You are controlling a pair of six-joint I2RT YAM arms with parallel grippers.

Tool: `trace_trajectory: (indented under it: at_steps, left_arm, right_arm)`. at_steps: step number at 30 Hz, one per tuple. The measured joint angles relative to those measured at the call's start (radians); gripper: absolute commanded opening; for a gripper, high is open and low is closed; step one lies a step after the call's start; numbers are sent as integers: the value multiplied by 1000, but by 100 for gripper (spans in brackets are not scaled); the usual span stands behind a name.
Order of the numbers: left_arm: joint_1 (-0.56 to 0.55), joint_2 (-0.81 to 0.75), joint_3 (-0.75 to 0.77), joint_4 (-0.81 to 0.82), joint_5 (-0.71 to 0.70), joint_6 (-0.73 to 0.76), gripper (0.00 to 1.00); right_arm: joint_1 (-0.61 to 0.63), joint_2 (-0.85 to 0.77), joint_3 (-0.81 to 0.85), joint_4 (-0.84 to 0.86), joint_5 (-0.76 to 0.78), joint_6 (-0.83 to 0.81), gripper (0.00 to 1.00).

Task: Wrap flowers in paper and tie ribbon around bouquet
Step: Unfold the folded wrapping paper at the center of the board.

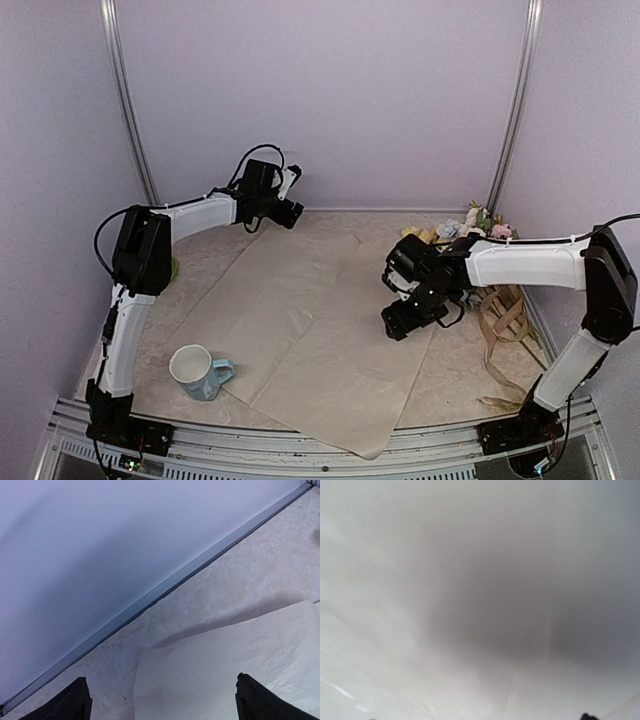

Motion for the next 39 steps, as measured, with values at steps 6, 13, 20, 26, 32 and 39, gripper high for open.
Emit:
trace_trajectory:
  at_steps: [6, 13, 20, 26, 32, 39]
  left_arm:
    - [-6, -59, 38, -125, -46, -4, 76]
    - [-79, -444, -430, -238, 41, -153, 57]
    - [-129, -516, -799, -268, 133, -295, 62]
    - [-121, -442, -808, -268, 136, -319, 63]
    - [-119, -326, -669, -212, 111, -287, 64]
    - [-118, -234, -547, -187, 112, -236, 64]
  right_arm:
    - [-62, 35, 168, 10, 41, -86, 80]
    - [-180, 253, 315, 105, 76, -195, 71]
    - [-248, 354, 344, 157, 43, -269, 69]
    - [-278, 344, 260, 224, 11, -272, 68]
    - [-309, 280, 145, 308, -12, -236, 68]
    - [-344, 255, 101, 337, -32, -212, 66]
